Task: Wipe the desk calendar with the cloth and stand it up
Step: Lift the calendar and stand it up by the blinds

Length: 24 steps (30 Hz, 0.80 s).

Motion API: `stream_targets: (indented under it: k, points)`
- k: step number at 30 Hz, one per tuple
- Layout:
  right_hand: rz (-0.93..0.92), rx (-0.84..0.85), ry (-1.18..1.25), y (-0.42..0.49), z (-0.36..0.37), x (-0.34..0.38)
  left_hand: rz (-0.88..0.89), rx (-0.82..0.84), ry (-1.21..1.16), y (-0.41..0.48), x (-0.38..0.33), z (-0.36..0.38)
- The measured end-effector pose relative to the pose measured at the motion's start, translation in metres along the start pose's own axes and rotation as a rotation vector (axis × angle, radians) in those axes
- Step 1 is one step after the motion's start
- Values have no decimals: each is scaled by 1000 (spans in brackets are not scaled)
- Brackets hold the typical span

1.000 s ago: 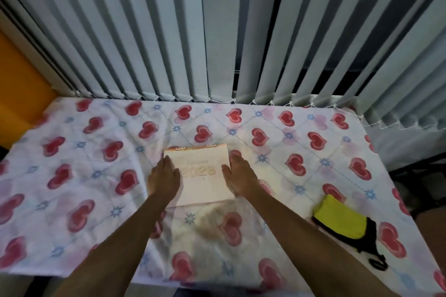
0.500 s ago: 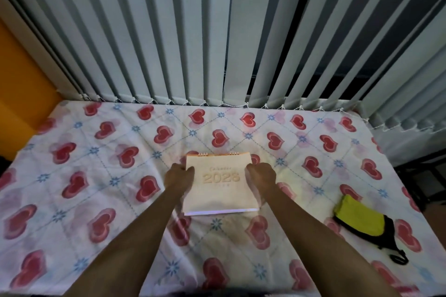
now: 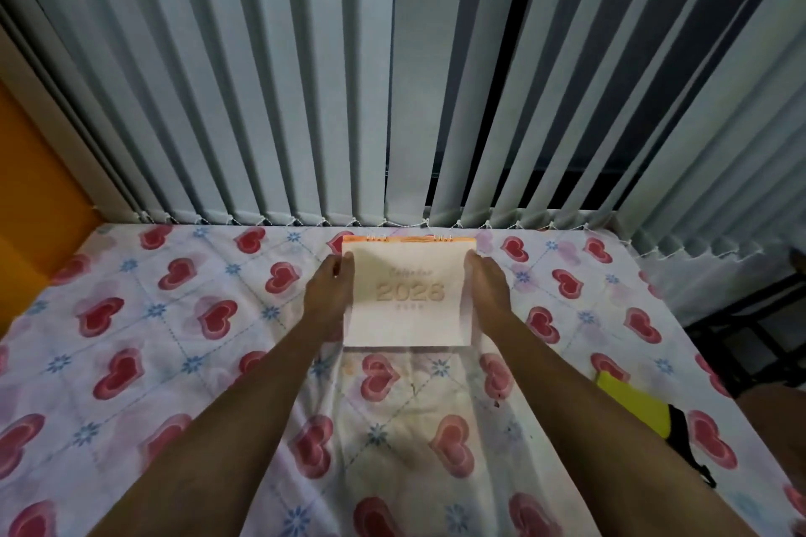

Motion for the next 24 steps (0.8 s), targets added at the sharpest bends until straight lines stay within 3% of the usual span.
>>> stream_targets:
  k: [7,15,24]
  points:
    - [-104,11,168,-11,-9,-6,86,32,-44,-15,-1,6]
    - [-58,134,391,-23,-5,-39,129,20,-66,-32,18,15]
    - [-147,102,217,-23,-19,-39,111,-92,-101,-24,33,10]
Point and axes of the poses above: each hand's wrist, its own y-axis towards the middle knuckle, its own z-axis out of the palm, x = y × z, the point moved 6 cm from there along y, towards the middle knuckle, and after that the axes turned 9 degrees about -z, right-handed, at the moved point
